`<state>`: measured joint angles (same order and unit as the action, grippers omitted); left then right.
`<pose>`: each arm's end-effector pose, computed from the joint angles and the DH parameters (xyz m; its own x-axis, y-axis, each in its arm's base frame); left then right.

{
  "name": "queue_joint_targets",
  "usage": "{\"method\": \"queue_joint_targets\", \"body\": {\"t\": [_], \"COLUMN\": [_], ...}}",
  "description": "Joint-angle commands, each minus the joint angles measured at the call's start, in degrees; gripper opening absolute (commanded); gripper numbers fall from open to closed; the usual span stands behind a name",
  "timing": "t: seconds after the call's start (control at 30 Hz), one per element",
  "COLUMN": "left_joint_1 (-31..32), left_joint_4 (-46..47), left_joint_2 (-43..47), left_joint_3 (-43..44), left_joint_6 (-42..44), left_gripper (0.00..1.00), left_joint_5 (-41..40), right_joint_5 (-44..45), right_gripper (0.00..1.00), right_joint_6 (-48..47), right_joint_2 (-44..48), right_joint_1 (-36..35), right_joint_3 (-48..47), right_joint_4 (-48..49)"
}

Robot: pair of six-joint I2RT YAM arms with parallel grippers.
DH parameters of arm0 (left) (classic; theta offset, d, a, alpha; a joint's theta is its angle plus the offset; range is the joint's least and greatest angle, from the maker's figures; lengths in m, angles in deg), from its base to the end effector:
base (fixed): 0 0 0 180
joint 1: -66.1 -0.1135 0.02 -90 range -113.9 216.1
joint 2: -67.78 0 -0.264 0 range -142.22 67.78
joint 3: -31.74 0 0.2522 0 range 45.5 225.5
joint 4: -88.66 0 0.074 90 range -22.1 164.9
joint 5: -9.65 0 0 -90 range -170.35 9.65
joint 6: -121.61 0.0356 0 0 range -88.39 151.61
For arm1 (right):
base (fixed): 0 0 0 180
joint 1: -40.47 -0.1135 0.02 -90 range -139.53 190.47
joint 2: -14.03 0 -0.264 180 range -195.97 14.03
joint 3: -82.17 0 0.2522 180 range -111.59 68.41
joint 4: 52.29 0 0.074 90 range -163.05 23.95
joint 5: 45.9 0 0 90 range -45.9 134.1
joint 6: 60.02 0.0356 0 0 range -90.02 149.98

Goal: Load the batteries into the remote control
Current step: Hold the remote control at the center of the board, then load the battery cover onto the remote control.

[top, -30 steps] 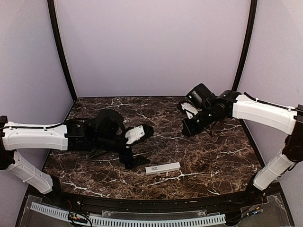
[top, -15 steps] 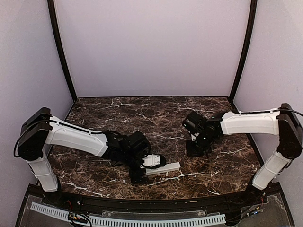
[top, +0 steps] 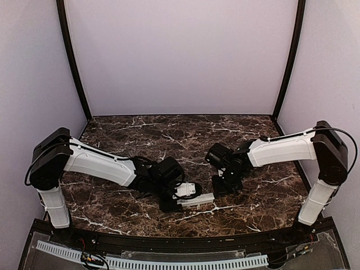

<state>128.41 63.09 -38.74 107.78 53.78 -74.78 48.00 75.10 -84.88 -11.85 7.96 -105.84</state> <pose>0.1705 -0.3324 0.1479 -0.0149 0.8366 -0.5476 0.9849 0.1067 0.1362 0.1928 0.2457 0.1617 -0.9758 -0.1069 -0.1909 -0.1271 0.9871 0.0973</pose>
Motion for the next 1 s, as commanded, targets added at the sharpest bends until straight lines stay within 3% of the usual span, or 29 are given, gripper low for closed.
{"method": "queue_joint_targets", "body": {"t": [0.0, 0.33, 0.57, 0.7, 0.97], "left_joint_1": [0.04, 0.01, -0.08, -0.08, -0.01], "left_joint_4": [-0.12, 1.23, 1.2, 1.32, 1.79], "left_joint_2": [-1.21, -1.4, -1.41, -1.41, -1.65], "left_joint_3": [0.14, -0.29, -0.34, -0.31, -0.73], "left_joint_6": [-0.17, -0.65, -1.01, -1.16, -1.17], "left_gripper": [0.55, 0.39, 0.38, 0.36, 0.35], "left_joint_5": [-0.16, -0.63, -0.51, 0.13, 0.28], "right_joint_5": [-0.26, -0.3, 1.13, -1.63, -3.64], "right_gripper": [0.0, 0.0, 0.0, 0.0, 0.0], "right_joint_6": [2.08, 3.54, 5.65, 7.28, 7.13], "right_joint_2": [-1.45, -0.2, 1.8, 3.01, -1.89], "right_joint_1": [-1.7, -2.07, -2.09, -2.24, -3.79], "right_joint_3": [-1.44, 0.53, 1.92, 3.45, -1.36], "right_joint_4": [1.2, 2.94, 1.71, 5.77, 8.47]}}
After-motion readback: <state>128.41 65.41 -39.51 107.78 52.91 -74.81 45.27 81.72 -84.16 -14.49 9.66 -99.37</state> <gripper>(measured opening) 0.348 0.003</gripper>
